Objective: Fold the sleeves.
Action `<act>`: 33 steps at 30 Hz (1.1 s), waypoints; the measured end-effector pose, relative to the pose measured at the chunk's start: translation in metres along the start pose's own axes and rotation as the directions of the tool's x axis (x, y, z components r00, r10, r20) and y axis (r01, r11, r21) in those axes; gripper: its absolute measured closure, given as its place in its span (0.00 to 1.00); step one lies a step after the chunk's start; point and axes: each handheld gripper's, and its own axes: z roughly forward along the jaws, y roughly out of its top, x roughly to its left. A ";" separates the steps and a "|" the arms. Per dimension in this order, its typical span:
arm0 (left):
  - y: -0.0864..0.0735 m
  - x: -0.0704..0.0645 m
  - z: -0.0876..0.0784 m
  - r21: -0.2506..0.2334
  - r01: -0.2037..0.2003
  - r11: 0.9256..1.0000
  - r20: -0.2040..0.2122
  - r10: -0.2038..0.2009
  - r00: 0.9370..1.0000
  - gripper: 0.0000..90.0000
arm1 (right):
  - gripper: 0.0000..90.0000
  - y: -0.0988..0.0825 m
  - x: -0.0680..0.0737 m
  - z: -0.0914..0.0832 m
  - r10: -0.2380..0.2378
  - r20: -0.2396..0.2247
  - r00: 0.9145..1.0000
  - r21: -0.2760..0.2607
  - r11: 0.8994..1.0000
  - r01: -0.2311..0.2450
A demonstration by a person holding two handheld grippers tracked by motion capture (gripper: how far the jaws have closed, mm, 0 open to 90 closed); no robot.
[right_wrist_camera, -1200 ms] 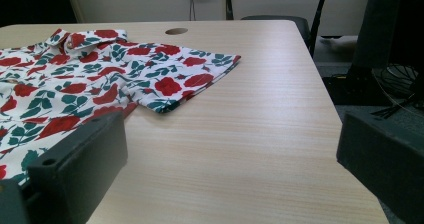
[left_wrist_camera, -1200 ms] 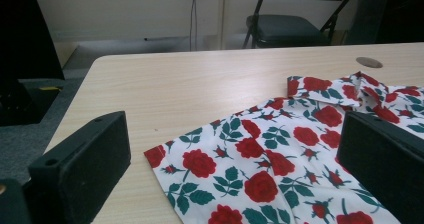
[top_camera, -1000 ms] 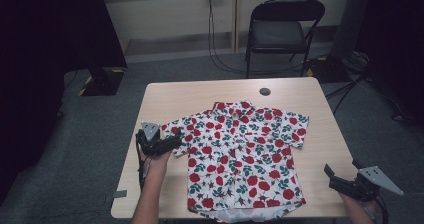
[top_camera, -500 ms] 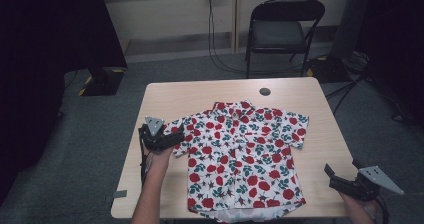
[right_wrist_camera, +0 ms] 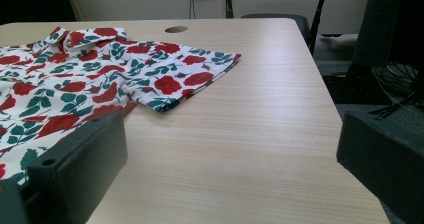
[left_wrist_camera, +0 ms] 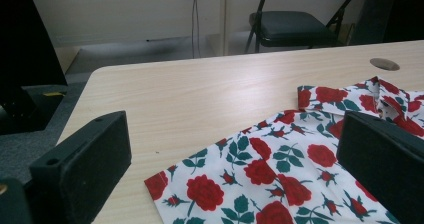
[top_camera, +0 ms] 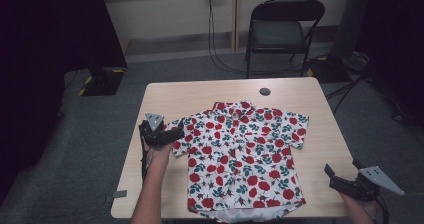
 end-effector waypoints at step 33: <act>-0.004 0.025 0.051 0.124 0.007 0.992 -0.026 -0.004 1.000 0.00 | 0.00 0.000 0.000 0.000 -0.005 -0.012 1.000 0.001 1.000 0.005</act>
